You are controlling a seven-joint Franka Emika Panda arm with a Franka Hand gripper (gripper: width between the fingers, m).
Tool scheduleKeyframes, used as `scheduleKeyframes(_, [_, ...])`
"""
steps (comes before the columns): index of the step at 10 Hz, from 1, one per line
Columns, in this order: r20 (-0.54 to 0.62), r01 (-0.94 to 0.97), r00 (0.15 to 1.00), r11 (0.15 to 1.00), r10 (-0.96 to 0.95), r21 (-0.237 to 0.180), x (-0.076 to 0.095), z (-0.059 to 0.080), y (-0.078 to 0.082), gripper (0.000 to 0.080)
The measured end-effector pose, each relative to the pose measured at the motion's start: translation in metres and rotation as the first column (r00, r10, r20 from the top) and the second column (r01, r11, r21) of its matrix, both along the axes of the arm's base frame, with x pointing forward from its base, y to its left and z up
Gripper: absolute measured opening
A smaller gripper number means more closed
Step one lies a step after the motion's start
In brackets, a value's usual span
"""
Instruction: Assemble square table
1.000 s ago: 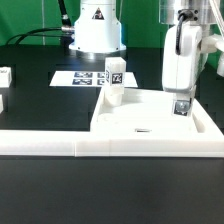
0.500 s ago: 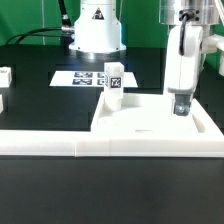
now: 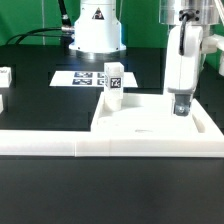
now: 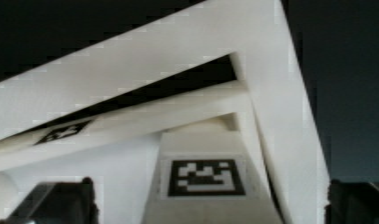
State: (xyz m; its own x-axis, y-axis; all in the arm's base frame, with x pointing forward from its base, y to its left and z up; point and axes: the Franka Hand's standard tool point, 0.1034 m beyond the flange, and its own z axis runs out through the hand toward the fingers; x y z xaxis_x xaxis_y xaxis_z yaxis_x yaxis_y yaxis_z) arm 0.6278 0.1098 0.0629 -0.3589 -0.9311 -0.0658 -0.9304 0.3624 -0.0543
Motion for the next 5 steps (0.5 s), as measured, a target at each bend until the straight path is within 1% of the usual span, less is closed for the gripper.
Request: scheduleKeyframes(5, [0.0, 0.0, 1.0, 1.0, 0.0, 0.0, 0.0, 0.0, 0.0, 0.0649])
